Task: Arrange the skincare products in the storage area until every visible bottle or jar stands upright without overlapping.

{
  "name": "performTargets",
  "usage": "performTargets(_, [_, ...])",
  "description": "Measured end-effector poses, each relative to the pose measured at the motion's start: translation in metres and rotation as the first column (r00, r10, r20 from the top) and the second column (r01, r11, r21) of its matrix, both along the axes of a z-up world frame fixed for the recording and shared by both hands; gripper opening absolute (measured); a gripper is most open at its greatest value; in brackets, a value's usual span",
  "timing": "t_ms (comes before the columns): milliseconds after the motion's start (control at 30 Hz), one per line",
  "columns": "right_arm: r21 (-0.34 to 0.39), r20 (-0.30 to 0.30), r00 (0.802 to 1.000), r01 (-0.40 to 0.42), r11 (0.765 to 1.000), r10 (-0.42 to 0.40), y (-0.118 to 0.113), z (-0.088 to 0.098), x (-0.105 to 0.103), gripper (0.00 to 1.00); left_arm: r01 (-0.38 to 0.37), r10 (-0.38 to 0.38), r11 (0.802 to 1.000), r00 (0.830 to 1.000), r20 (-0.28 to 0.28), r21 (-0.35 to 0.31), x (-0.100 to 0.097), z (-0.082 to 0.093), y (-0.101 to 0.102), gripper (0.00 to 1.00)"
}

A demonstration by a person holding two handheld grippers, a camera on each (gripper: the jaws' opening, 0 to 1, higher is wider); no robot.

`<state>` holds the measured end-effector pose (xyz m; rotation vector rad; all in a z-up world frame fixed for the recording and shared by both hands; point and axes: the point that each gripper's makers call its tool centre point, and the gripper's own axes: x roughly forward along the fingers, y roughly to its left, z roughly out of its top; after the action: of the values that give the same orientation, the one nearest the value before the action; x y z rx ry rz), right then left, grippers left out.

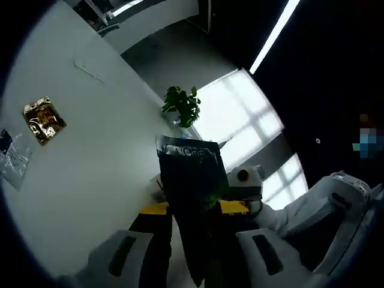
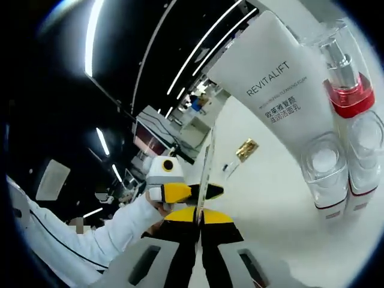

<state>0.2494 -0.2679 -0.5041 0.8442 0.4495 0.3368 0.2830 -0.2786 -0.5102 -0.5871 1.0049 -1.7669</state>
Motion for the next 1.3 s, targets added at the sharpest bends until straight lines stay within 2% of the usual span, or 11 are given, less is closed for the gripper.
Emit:
performTargets(200, [0.003, 0.015, 1.0, -0.01, 1.0, 0.01, 0.002, 0.006, 0.0, 0.0, -0.013, 0.012, 1.0, 1.0, -0.011, -0.029, -0.002, 0.007, -0.001, 0.17])
performTargets(300, [0.013, 0.016, 1.0, -0.006, 1.0, 0.006, 0.0, 0.007, -0.001, 0.0, -0.016, 0.017, 0.999, 1.0, 0.002, -0.038, -0.003, 0.01, -0.001, 0.13])
performTargets(500, [0.005, -0.019, 1.0, 0.012, 1.0, -0.012, -0.007, 0.0, -0.002, 0.0, -0.038, 0.038, 0.999, 0.999, 0.023, -0.007, -0.004, 0.006, -0.004, 0.07])
performTargets(667, [-0.028, -0.07, 0.997, 0.021, 0.999, -0.023, -0.011, -0.01, -0.003, 0.0, -0.052, 0.051, 0.998, 0.998, 0.04, 0.042, -0.004, -0.003, -0.006, 0.05])
performTargets(767, [-0.053, -0.093, 0.995, 0.025, 0.998, -0.03, -0.014, -0.018, -0.003, 0.0, -0.066, 0.061, 0.995, 0.995, 0.078, 0.074, -0.015, -0.005, -0.01, 0.03])
performTargets(1000, [-0.109, -0.141, 0.99, 0.012, 0.994, -0.027, -0.019, -0.036, -0.001, 0.0, -0.097, 0.078, 0.985, 0.987, 0.138, 0.141, -0.013, -0.021, -0.008, 0.02])
performTargets(1100, [-0.174, -0.163, 0.986, -0.004, 0.985, -0.024, -0.023, -0.047, -0.001, 0.0, -0.111, 0.077, 0.977, 0.98, 0.186, 0.181, -0.015, -0.031, -0.009, 0.02])
performTargets(1300, [-0.253, -0.192, 0.981, -0.019, 0.967, -0.031, -0.026, -0.066, 0.001, 0.0, -0.154, 0.097, 0.953, 0.971, 0.221, 0.259, -0.006, -0.049, -0.011, 0.0])
